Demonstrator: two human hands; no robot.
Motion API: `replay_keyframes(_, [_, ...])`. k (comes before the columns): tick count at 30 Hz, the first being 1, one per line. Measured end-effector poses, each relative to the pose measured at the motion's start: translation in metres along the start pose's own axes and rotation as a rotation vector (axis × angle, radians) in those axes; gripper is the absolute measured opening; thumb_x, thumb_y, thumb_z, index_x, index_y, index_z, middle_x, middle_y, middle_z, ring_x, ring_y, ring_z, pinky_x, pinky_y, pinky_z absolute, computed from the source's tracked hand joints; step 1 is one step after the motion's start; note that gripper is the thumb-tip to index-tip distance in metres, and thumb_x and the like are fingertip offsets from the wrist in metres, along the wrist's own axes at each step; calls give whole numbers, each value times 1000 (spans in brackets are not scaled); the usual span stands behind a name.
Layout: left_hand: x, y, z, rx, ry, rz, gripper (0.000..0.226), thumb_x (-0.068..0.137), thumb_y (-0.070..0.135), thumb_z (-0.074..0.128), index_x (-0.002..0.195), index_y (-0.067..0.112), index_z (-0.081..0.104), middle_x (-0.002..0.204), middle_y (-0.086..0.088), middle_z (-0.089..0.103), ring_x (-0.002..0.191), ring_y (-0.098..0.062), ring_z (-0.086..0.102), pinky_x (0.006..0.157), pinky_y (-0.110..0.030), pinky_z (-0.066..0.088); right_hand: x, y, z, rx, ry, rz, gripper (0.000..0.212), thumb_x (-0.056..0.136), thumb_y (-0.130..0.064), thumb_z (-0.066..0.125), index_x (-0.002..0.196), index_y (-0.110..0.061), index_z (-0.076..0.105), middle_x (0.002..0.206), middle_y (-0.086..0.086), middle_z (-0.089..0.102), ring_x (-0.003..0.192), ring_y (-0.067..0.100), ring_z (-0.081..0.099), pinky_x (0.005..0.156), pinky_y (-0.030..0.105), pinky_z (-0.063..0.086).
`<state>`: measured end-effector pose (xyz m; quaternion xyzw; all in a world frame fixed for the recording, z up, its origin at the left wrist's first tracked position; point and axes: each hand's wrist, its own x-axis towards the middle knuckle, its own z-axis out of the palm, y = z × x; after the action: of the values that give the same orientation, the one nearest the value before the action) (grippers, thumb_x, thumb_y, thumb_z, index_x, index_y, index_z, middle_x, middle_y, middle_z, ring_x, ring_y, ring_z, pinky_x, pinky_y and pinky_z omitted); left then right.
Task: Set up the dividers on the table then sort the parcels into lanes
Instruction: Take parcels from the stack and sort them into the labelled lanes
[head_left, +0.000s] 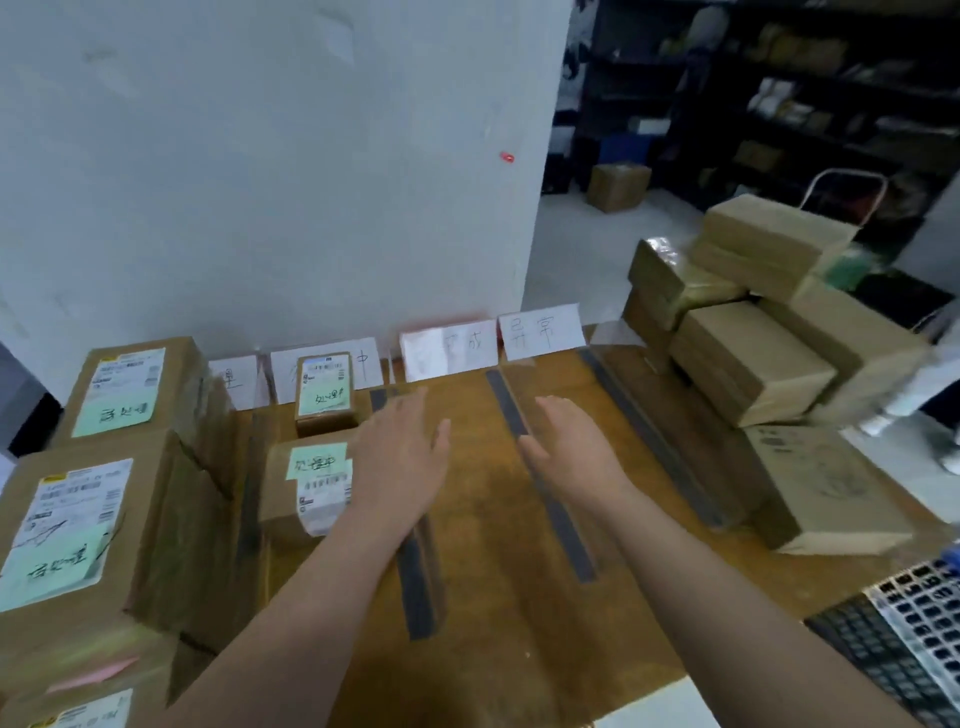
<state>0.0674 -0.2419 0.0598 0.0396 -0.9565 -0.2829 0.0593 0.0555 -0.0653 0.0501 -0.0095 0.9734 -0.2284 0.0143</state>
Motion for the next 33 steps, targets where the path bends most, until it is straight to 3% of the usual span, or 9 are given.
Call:
replay_keyframes(3, [-11, 51, 20, 20, -52, 113, 48, 102, 39, 44, 146, 21, 40, 148, 0, 45, 136, -19, 42, 113, -37, 32, -15, 50, -31, -12, 46, 84, 59, 98, -35, 50, 149, -11, 31, 154, 6, 34, 143, 19, 28, 118, 32, 22])
replay_keyframes(9, [-25, 152, 86, -21, -127, 261, 51, 101, 45, 42, 147, 24, 39, 149, 2, 45, 136, -19, 43, 113, -38, 33, -53, 156, -100, 2, 144, 215, 57, 98, -37, 50, 147, -12, 36, 149, 4, 41, 138, 19, 36, 113, 34, 32])
replay_keyframes(13, [-38, 226, 130, -58, -165, 307, 52, 100, 45, 44, 148, 25, 38, 149, 1, 45, 135, -19, 43, 110, -39, 37, -75, 226, -144, 34, 179, 288, 49, 96, -38, 51, 138, -14, 46, 137, 6, 52, 124, 22, 49, 102, 38, 43])
replay_keyframes(18, [-39, 308, 173, -115, -167, 345, 53, 99, 43, 46, 147, 21, 40, 147, -1, 48, 133, -20, 46, 109, -40, 40, -79, 302, -197, 87, 178, 345, 44, 98, -32, 51, 136, -10, 48, 139, 7, 52, 126, 23, 48, 96, 28, 39])
replay_keyframes(20, [-34, 334, 184, -116, -157, 349, 53, 99, 42, 47, 147, 20, 41, 146, -3, 49, 131, -21, 48, 108, -41, 42, -73, 325, -213, 106, 200, 356, 43, 98, -32, 51, 135, -11, 49, 138, 7, 52, 126, 23, 48, 95, 27, 38])
replay_keyframes(24, [-9, 371, 201, -112, -151, 337, 55, 99, 43, 47, 148, 20, 38, 148, -3, 47, 134, -22, 45, 109, -42, 40, -46, 362, -238, 121, 230, 331, 55, 97, -37, 50, 146, -14, 38, 150, 4, 41, 136, 22, 39, 108, 32, 32])
replay_keyframes(26, [9, 387, 205, -116, -145, 324, 56, 99, 44, 46, 150, 22, 36, 149, -3, 45, 136, -23, 43, 110, -43, 39, -26, 375, -250, 156, 246, 327, 54, 98, -35, 50, 146, -14, 38, 147, 5, 44, 131, 21, 44, 104, 31, 36])
replay_keyframes(29, [46, 407, 214, -109, -134, 286, 55, 100, 45, 44, 149, 22, 37, 149, -3, 46, 135, -23, 44, 108, -41, 37, 11, 391, -270, 188, 281, 312, 54, 98, -33, 50, 147, -15, 38, 138, 6, 54, 108, 18, 57, 87, 26, 40])
replay_keyframes(33, [109, 431, 231, -215, -160, 238, 54, 97, 47, 43, 143, 20, 43, 140, -2, 55, 123, -23, 54, 99, -41, 46, 73, 412, -293, 245, 314, 291, 54, 98, -34, 49, 147, -14, 37, 149, 3, 42, 133, 21, 44, 105, 30, 35])
